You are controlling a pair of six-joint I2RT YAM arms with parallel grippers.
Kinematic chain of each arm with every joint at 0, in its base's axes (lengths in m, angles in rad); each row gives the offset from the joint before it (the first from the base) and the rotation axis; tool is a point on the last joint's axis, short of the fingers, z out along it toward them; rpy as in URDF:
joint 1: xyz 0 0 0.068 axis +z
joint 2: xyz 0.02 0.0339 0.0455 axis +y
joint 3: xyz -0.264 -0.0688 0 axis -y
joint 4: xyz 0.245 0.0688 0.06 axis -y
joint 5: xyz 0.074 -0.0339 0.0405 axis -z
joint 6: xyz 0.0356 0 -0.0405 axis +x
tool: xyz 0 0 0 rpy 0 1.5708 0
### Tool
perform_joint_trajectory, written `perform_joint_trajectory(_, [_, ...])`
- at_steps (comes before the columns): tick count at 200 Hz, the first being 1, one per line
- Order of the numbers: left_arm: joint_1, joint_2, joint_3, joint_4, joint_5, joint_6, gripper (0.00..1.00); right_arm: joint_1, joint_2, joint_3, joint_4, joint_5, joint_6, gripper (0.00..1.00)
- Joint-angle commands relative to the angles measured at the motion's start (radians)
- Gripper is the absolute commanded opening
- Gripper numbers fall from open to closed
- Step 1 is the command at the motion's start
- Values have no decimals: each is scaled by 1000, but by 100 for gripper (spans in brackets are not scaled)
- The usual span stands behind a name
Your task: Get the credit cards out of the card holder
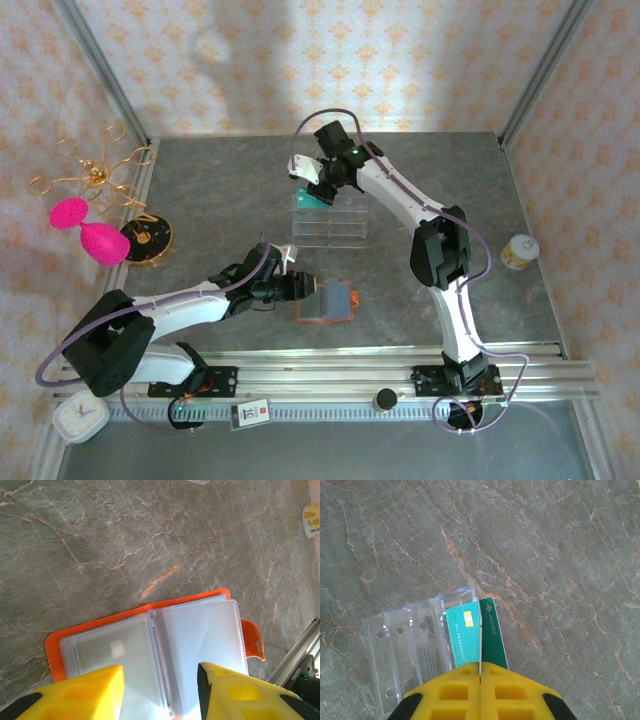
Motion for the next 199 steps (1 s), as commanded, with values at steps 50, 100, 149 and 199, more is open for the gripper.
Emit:
perform_joint_trajectory(50, [10,-16,-3,53,14,-21,44,5,-60,9,82,-33,116,34])
perform_joint_trajectory(100, [12,-93,-57,93,-55,-63,45,35,-345,-372,492,-152,564,36])
perform_joint_trajectory(149, [25,-309,-153,-1,-269,-102,52,154,-656,-908,856,174,1147,37])
perform_joint_trajectory(199, [32,-451,-226,-56,-344,-125,56,355,-745,-1149,712,359,1367,37])
